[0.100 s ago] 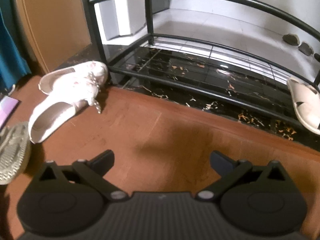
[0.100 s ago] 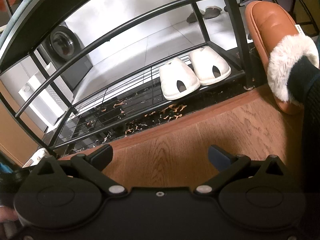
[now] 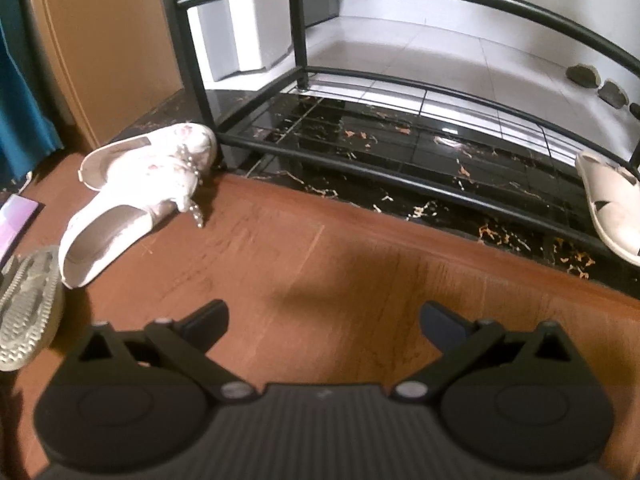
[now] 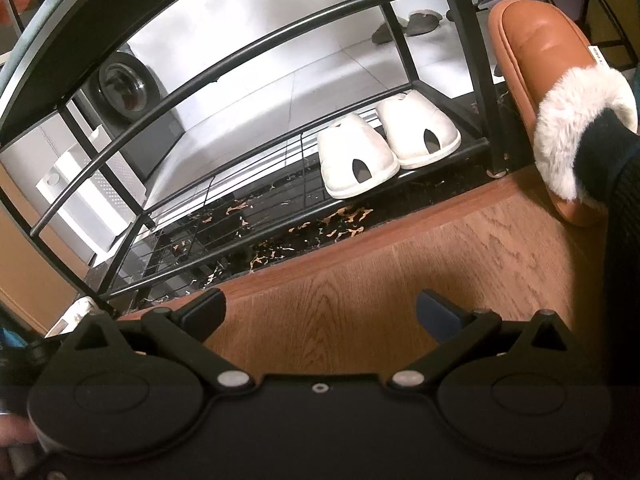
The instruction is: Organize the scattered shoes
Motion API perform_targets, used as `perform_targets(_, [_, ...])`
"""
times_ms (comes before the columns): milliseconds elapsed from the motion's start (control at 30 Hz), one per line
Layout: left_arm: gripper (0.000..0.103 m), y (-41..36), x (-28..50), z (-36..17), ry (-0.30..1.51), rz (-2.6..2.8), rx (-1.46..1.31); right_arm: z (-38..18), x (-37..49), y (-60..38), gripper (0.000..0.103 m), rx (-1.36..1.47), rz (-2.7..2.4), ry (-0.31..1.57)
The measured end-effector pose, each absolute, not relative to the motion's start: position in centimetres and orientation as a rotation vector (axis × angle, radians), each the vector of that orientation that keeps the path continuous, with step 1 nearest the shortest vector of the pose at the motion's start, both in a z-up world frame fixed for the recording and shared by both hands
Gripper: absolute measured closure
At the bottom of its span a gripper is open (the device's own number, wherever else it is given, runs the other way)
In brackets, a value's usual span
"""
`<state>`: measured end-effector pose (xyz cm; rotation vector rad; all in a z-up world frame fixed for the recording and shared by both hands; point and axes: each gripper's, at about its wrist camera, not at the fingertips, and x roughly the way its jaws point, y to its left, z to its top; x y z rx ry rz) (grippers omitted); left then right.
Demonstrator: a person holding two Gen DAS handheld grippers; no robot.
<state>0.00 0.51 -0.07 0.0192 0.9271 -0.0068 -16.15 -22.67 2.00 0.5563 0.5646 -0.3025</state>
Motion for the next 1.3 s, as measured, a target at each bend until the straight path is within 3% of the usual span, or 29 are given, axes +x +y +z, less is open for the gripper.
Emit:
perform_targets(600, [0.001,0.2,0.1,-1.1,0.973,-0.018,0.032,0.7,-15.1,-22.1,0.0,0.455,-0.342,0.752])
perform_targets(900, [0.001,2.7,0.9,1.1,0.919,-0.014,0.017,0.1,-14.8,-22.1,0.0,0.365,-0.434,0.792])
perform_targets(1300, [0.001,12.5,-0.3,9.9,0.693,0.036,-0.102,10.4,-13.6,-11.4,0.0,0.379,-0.216,0.441])
